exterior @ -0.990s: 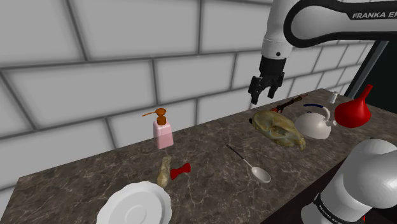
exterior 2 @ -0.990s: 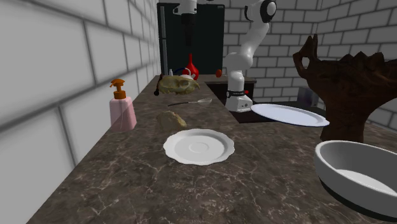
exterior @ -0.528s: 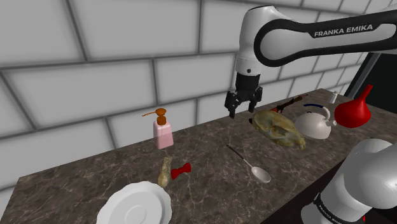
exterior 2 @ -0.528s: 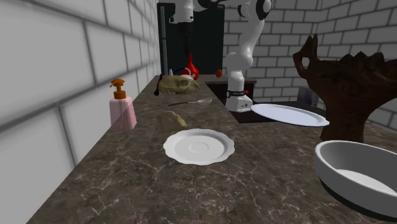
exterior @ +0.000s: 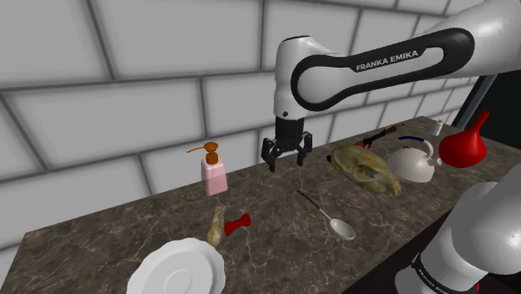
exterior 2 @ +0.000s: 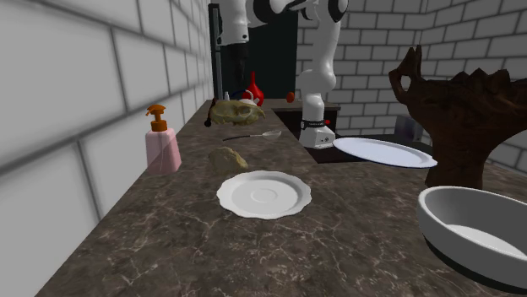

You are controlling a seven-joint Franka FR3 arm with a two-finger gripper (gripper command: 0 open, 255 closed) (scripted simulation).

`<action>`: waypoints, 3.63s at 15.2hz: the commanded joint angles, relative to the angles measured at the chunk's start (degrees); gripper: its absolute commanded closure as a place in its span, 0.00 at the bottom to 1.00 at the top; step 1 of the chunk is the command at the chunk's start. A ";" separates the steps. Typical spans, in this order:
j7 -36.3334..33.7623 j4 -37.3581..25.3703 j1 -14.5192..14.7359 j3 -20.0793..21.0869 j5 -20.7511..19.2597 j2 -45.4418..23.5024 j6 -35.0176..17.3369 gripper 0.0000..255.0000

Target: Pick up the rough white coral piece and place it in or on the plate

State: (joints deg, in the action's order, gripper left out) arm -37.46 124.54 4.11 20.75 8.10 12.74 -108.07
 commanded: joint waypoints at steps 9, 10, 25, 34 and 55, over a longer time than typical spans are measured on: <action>-15.18 -13.13 2.92 4.34 -3.84 -21.91 -6.56 0.00; -16.61 -14.91 3.48 4.43 -4.42 -24.24 -6.89 0.00; -27.80 -34.72 11.35 2.54 -9.15 -48.12 -9.68 0.00; -27.93 -33.85 11.62 2.41 -9.37 -48.87 -11.30 0.00; -28.29 -36.27 11.12 3.20 -8.36 -45.31 -5.50 1.00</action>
State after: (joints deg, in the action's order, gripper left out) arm -65.78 88.70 15.32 23.89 -0.36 -32.90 -114.32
